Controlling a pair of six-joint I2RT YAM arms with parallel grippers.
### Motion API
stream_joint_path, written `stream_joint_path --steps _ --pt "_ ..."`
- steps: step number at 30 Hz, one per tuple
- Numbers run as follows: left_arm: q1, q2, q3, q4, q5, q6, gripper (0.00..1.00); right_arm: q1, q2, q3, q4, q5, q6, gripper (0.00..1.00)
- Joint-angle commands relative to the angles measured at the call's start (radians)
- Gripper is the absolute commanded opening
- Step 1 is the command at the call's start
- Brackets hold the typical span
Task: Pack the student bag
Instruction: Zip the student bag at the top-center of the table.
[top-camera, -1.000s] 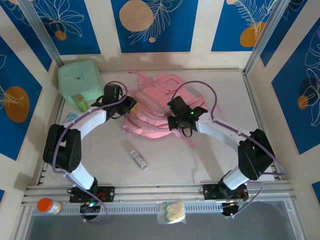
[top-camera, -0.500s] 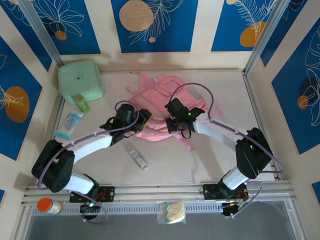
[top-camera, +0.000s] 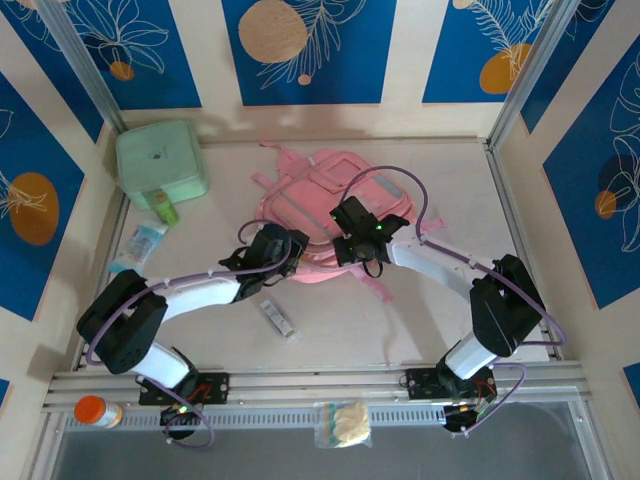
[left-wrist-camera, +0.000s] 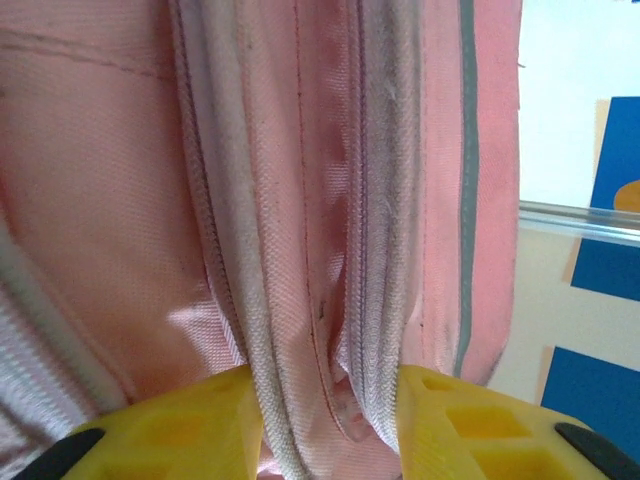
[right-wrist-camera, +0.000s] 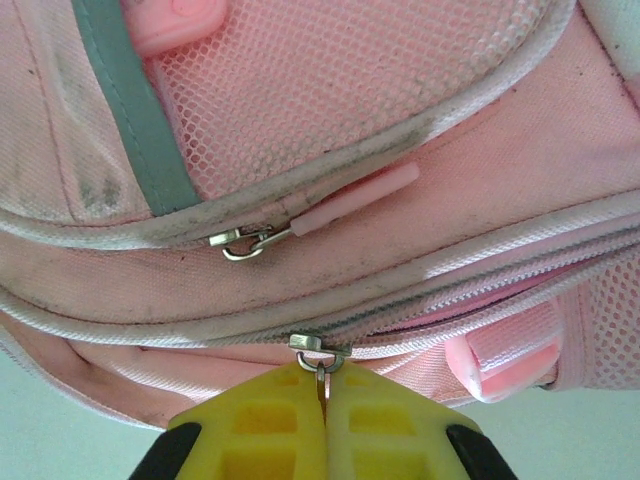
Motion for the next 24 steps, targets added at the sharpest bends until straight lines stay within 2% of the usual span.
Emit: stream_joint_path --steps 1,6,8,12,15,24 --pt "-0.013 -0.037 -0.037 -0.029 -0.063 -0.037 0.42 0.004 0.001 0.039 0.003 0.005 0.022 0.00" --pt "-0.029 -0.007 -0.023 -0.025 -0.072 -0.054 0.42 0.006 -0.002 0.035 0.009 0.002 0.029 0.00" --pt "-0.033 0.023 -0.005 0.002 -0.072 -0.049 0.35 0.006 0.000 0.034 0.006 0.008 0.034 0.00" --pt "-0.030 0.037 0.010 -0.018 -0.112 -0.032 0.14 0.004 0.004 0.031 -0.008 0.026 0.052 0.00" --pt "-0.025 0.021 0.019 -0.073 -0.146 0.001 0.00 0.001 0.003 0.032 -0.029 0.039 0.066 0.00" --pt "0.043 -0.026 0.011 -0.164 -0.158 0.086 0.00 -0.074 -0.030 0.013 -0.091 0.084 0.101 0.00"
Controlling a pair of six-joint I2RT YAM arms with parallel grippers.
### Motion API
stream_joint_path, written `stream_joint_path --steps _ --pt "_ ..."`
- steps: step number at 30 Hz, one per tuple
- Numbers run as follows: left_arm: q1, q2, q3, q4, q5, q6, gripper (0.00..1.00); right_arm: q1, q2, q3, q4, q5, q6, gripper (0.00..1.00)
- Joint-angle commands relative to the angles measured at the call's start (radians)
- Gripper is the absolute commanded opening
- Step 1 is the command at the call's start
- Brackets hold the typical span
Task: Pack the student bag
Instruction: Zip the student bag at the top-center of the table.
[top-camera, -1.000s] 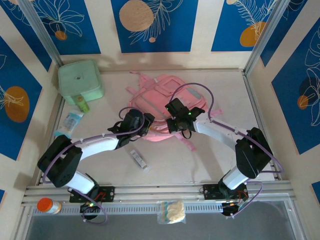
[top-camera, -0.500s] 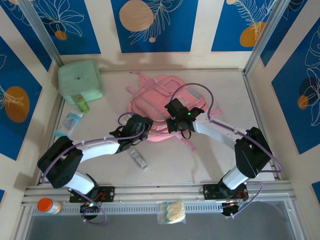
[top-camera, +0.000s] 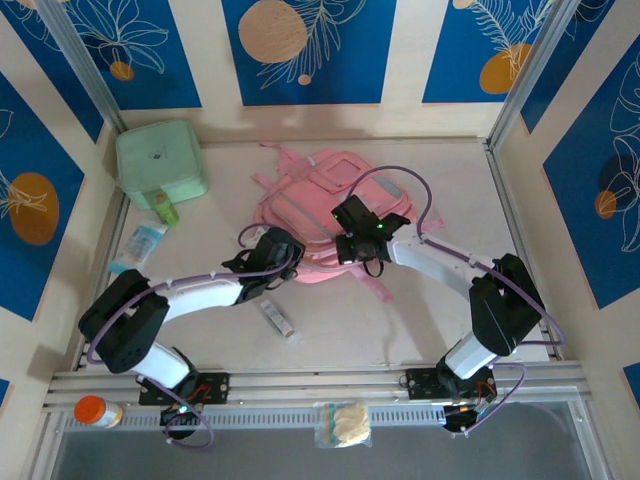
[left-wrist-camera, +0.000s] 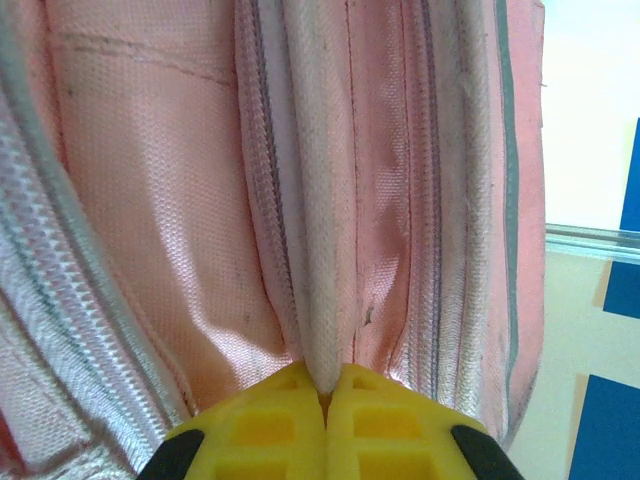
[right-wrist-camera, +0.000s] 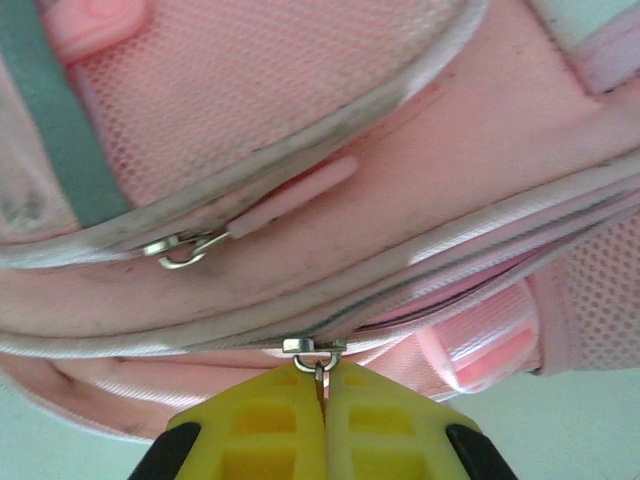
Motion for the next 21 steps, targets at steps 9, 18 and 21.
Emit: stream_joint_path --steps 9,18,21 --pt "0.149 -0.061 0.017 -0.176 -0.009 0.146 0.00 -0.147 0.004 0.057 -0.124 0.004 0.001 0.00" --pt "0.171 -0.060 0.038 -0.168 0.050 0.213 0.00 -0.151 0.043 0.104 -0.142 -0.113 0.001 0.16" --pt "0.171 -0.101 0.043 -0.205 0.097 0.287 0.20 -0.141 0.004 0.115 -0.153 -0.162 0.010 0.28"
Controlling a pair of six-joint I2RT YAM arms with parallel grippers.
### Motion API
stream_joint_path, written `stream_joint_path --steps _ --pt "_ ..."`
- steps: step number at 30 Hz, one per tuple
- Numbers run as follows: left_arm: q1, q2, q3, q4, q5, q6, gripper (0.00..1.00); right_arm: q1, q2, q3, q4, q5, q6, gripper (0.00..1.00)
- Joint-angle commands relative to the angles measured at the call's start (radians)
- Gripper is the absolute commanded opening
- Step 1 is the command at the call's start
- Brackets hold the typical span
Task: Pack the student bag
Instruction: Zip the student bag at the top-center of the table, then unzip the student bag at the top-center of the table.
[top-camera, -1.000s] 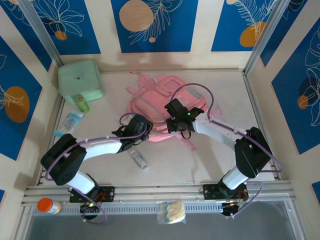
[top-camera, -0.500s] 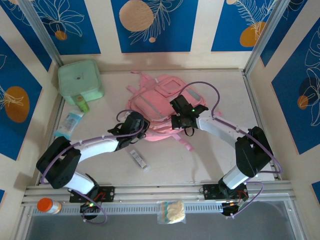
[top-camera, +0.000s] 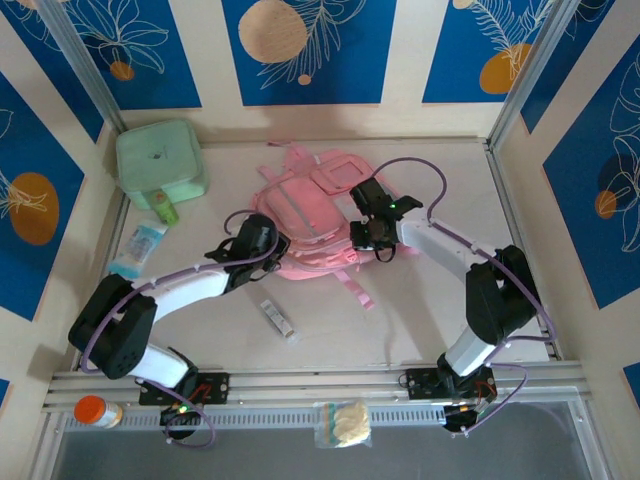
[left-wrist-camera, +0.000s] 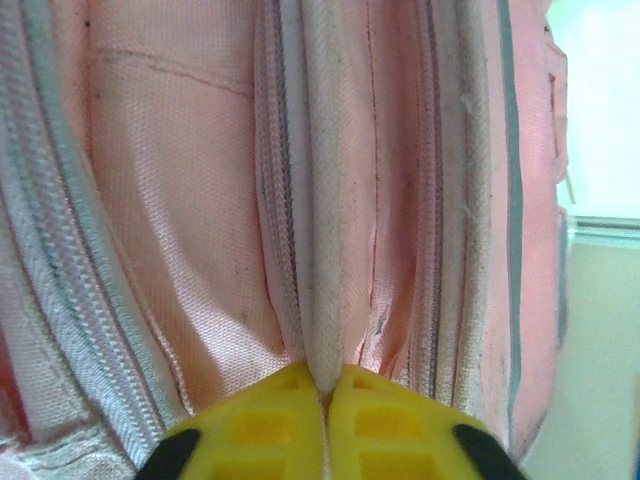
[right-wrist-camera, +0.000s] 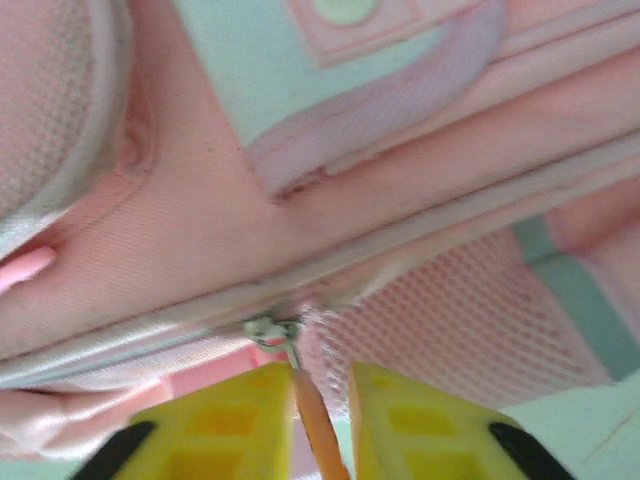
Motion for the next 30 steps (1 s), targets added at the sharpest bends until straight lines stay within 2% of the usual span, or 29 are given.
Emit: stream_joint_path --steps 1,3,6,9,12,16,20,24,26,30 --pt "0.024 -0.071 0.018 -0.090 -0.011 0.102 0.23 -0.007 -0.072 0.028 -0.042 -0.071 0.014 0.33" --pt "0.011 -0.116 0.009 -0.116 -0.008 0.129 0.25 -0.043 -0.110 0.008 -0.008 -0.180 0.070 0.39" --pt "-0.046 -0.174 0.002 -0.141 -0.061 0.146 0.27 -0.092 -0.097 0.033 0.033 -0.353 0.155 0.44" --pt "-0.098 -0.180 0.026 -0.160 -0.110 0.176 0.27 -0.095 -0.044 0.098 0.058 -0.398 0.219 0.47" --pt "-0.112 -0.144 0.060 -0.152 -0.083 0.185 0.28 -0.091 0.033 0.163 0.064 -0.401 0.263 0.50" --pt "-0.148 -0.093 0.103 -0.172 -0.103 0.202 0.29 -0.078 0.130 0.229 0.050 -0.399 0.280 0.50" --pt "-0.171 -0.065 0.121 -0.166 -0.110 0.220 0.32 -0.068 0.163 0.236 0.019 -0.326 0.295 0.51" --pt "-0.188 -0.029 0.153 -0.169 -0.118 0.241 0.36 -0.072 0.212 0.239 0.063 -0.384 0.309 0.53" --pt "-0.191 -0.011 0.167 -0.171 -0.114 0.246 0.38 -0.068 0.241 0.256 0.077 -0.409 0.305 0.50" --pt "-0.209 0.008 0.174 -0.178 -0.132 0.231 0.43 -0.064 0.257 0.263 0.086 -0.406 0.306 0.39"
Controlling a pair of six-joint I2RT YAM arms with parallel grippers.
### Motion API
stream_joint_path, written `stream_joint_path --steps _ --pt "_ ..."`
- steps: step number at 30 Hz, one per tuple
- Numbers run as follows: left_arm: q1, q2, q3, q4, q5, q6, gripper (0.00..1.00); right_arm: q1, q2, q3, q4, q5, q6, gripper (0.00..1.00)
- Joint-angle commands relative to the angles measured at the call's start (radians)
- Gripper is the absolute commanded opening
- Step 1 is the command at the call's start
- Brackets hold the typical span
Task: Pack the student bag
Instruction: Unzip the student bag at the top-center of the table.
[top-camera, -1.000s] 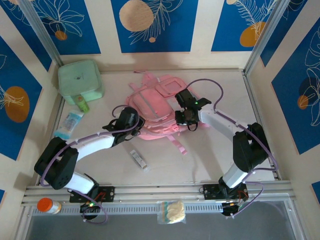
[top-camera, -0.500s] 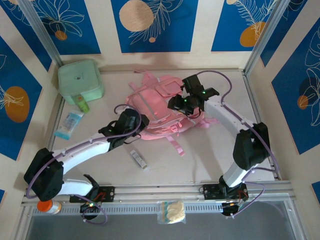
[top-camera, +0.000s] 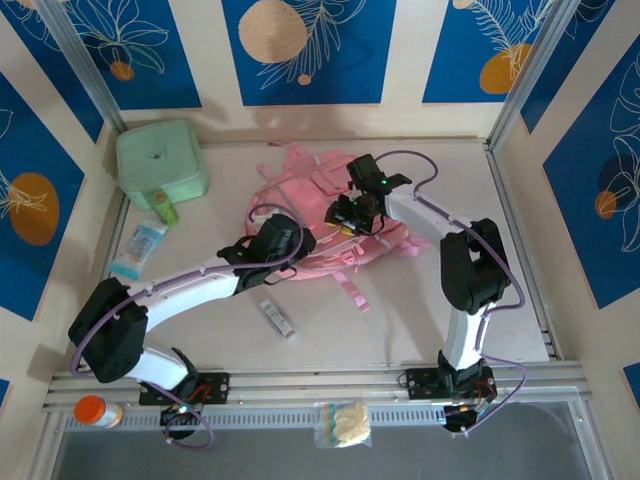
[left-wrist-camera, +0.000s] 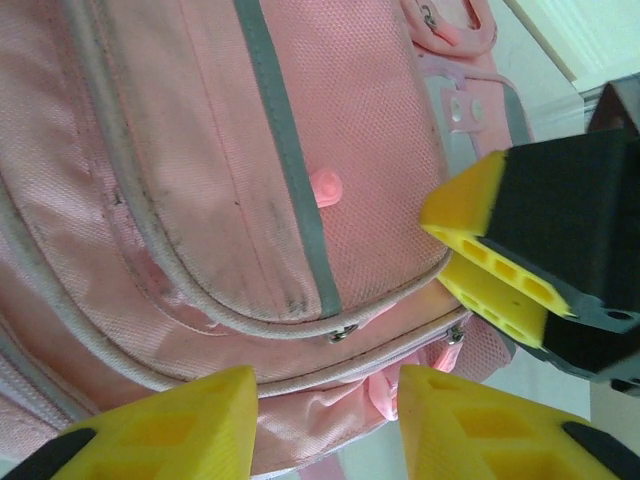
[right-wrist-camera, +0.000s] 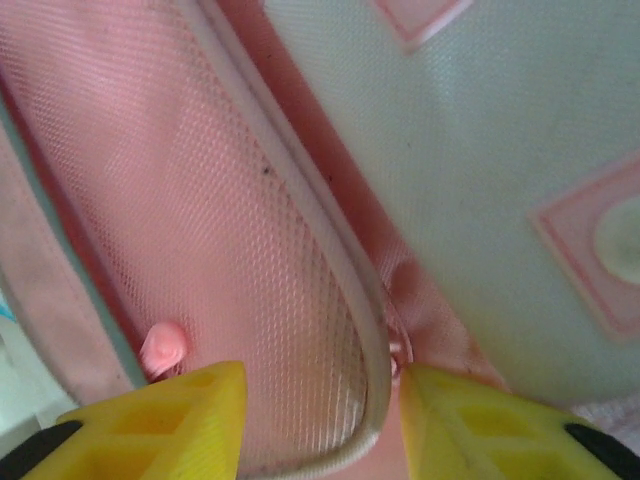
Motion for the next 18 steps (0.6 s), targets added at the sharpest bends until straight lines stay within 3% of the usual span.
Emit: stream_joint_path --steps 1,8,18 --pt "-0.029 0.016 0.029 -0.036 -0.053 0.004 0.45 0.008 0.006 0.019 0.016 -0.035 0.009 0.35" --pt "-0.064 0.085 0.084 -0.075 -0.095 0.005 0.54 0.010 -0.021 0.003 0.060 -0.071 0.043 0.01" --pt "-0.091 0.076 0.105 -0.176 -0.190 0.060 0.65 0.010 -0.115 -0.065 0.170 -0.117 0.170 0.00"
